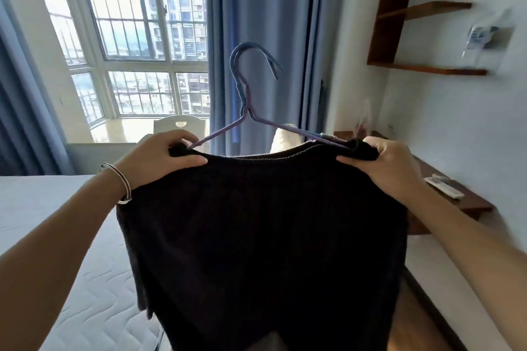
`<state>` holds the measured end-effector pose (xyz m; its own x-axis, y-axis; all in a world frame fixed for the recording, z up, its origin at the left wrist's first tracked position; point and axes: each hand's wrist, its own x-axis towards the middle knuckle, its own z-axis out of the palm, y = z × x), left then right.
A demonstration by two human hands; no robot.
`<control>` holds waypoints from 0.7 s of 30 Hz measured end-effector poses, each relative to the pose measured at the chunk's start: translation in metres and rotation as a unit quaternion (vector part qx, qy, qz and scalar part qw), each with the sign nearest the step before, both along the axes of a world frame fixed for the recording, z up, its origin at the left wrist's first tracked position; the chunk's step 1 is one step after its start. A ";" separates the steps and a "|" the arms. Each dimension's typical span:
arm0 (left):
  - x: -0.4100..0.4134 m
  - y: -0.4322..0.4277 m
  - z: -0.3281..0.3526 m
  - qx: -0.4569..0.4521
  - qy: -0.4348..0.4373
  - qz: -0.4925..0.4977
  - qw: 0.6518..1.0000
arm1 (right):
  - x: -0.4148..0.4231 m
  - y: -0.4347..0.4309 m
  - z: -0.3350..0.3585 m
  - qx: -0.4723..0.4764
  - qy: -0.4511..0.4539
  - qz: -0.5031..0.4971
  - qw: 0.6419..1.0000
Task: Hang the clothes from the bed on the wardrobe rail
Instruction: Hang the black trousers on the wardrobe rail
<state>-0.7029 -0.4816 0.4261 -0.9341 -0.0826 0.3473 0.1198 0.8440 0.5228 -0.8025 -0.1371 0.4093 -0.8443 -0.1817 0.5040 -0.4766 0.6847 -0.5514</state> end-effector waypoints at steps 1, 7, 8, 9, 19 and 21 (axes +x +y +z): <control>-0.007 -0.013 -0.004 -0.002 -0.031 0.014 0.999 | -0.019 -0.012 -0.003 -0.001 0.001 0.007 1.000; -0.057 -0.067 -0.045 -0.062 -0.076 0.163 0.982 | -0.137 -0.080 -0.018 0.002 -0.002 0.096 0.995; -0.068 -0.073 -0.054 -0.077 -0.045 0.192 0.977 | -0.160 -0.091 -0.023 0.005 -0.005 0.121 0.993; -0.080 -0.075 -0.062 -0.084 -0.013 0.221 0.972 | -0.183 -0.102 -0.028 0.007 -0.008 0.146 0.989; -0.147 -0.094 -0.066 -0.089 0.098 0.485 0.864 | -0.358 -0.225 -0.019 0.091 -0.041 0.387 0.917; -0.150 -0.101 -0.061 -0.110 0.105 0.518 0.842 | -0.380 -0.254 -0.022 0.096 -0.011 0.406 0.909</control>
